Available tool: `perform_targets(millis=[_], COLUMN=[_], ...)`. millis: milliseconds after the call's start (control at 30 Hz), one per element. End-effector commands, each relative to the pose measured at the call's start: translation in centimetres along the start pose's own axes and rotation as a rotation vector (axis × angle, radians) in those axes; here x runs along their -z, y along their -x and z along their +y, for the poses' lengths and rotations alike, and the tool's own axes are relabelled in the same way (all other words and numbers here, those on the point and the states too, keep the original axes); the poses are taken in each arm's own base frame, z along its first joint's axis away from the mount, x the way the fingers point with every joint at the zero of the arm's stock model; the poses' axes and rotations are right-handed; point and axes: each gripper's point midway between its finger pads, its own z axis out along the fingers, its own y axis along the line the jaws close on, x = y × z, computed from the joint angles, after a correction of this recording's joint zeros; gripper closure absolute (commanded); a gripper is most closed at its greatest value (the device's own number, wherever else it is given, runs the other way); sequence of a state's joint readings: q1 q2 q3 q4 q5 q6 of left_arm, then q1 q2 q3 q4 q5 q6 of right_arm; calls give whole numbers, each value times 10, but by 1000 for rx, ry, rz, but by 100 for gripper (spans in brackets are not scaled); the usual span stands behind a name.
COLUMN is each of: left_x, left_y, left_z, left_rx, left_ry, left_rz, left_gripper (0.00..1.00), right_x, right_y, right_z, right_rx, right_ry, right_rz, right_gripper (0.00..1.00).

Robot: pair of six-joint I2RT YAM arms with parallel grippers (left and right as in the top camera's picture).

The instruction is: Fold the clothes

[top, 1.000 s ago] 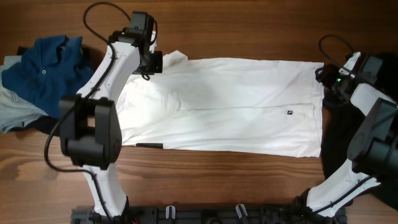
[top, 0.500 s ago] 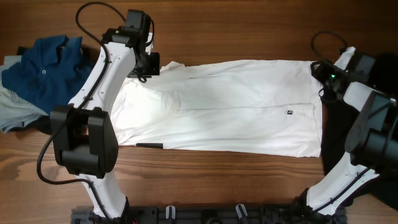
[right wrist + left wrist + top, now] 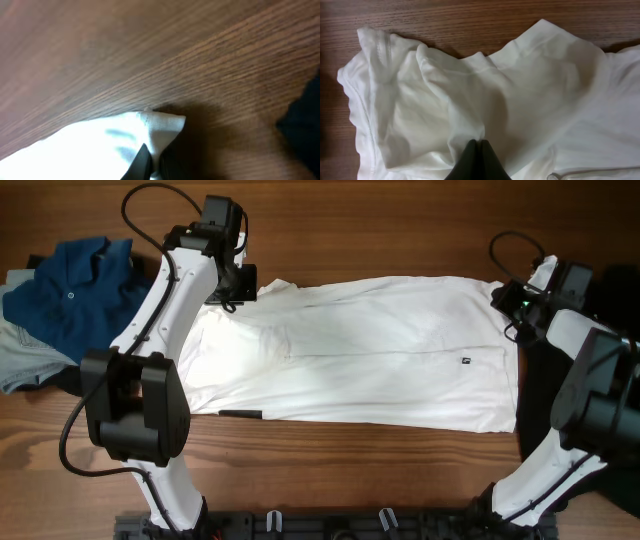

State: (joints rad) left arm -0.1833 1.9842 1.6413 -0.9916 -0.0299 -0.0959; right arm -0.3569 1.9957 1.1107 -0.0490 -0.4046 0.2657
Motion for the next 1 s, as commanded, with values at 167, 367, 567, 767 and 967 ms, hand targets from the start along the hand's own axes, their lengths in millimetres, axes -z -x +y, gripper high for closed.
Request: perform_targets(millis=[167,367,567,767,967], left_x=[9,5,1,-12,-53], left_y=[10,-23,-16,21,13], left_z=[25,1,21,23,50], left_rx=[21,13,14,38,82], left_ry=[146,5,108,103,141], left_rz=[-59,86,45,-94,-33], left_gripper=[96,94,53,52,61], right_x=[48,50,50,50,50], right_y=[15,-5,-5,-5,-5], right_z=[30,0,-1,0,5], right_rx=[40,-76,-52,-50,-51], right_ry=[36,-125,-130,-124,-99], right_rz=[-27,39,41,38,44], right_gripper=[96,96,96,96,96])
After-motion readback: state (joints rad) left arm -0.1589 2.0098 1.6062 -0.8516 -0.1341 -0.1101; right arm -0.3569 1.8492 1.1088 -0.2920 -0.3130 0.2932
